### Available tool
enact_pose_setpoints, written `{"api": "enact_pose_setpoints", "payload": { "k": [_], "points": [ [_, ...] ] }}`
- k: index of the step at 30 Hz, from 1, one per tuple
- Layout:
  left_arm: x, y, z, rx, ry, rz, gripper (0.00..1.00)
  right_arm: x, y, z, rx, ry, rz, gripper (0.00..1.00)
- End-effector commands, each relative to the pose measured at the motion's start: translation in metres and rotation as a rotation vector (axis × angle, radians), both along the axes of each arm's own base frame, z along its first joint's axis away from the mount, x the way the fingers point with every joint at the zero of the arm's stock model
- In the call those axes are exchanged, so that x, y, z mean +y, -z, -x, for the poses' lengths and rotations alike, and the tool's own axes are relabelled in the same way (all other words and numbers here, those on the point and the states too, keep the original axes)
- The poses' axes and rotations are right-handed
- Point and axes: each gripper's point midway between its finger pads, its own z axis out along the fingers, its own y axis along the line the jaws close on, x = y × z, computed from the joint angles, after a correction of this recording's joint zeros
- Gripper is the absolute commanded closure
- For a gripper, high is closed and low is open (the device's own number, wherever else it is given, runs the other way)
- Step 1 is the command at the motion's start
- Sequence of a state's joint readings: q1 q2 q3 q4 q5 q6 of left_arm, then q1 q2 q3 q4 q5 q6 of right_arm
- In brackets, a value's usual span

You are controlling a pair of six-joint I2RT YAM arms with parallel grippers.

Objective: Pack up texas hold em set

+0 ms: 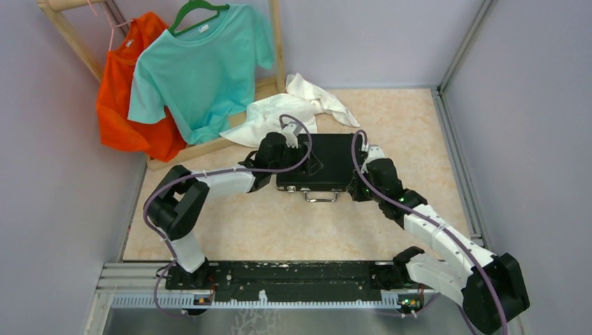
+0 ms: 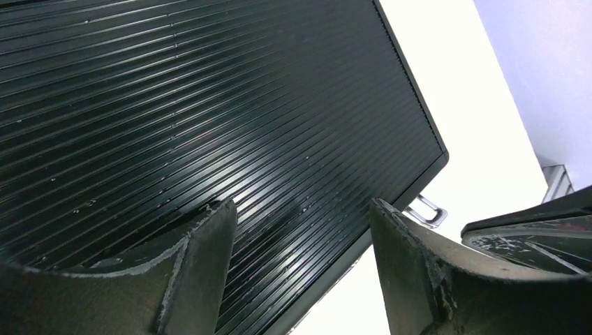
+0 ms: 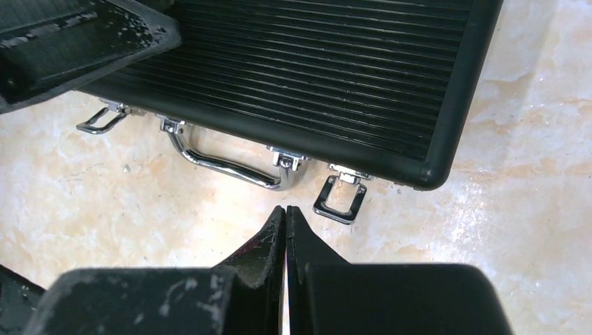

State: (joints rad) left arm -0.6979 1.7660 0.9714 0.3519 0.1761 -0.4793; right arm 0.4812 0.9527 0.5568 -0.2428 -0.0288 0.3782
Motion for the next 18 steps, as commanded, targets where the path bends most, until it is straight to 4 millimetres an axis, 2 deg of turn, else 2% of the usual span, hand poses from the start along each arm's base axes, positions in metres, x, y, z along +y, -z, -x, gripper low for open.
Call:
{"api": "enact_pose_setpoints", "payload": {
  "k": [1, 6, 8, 12, 18],
  "points": [
    [0.027, 0.075, 0.027, 0.194, -0.010, -0.111, 0.23, 0.005, -0.011, -0.009, -0.050, 0.004, -0.033, 1.00],
    [0.032, 0.076, 0.026, 0.195, -0.019, -0.116, 0.23, 0.002, -0.018, -0.012, -0.063, 0.021, -0.025, 1.00],
    [0.033, 0.074, 0.025, 0.192, -0.022, -0.112, 0.23, 0.000, -0.012, -0.011, -0.044, 0.034, -0.011, 1.00],
    [0.036, 0.072, 0.026, 0.188, -0.029, -0.111, 0.23, -0.006, 0.017, 0.000, 0.028, 0.064, -0.003, 1.00],
    [0.040, 0.072, 0.026, 0.191, -0.037, -0.109, 0.23, -0.016, 0.065, 0.028, 0.145, 0.117, -0.017, 1.00]
  ]
}}
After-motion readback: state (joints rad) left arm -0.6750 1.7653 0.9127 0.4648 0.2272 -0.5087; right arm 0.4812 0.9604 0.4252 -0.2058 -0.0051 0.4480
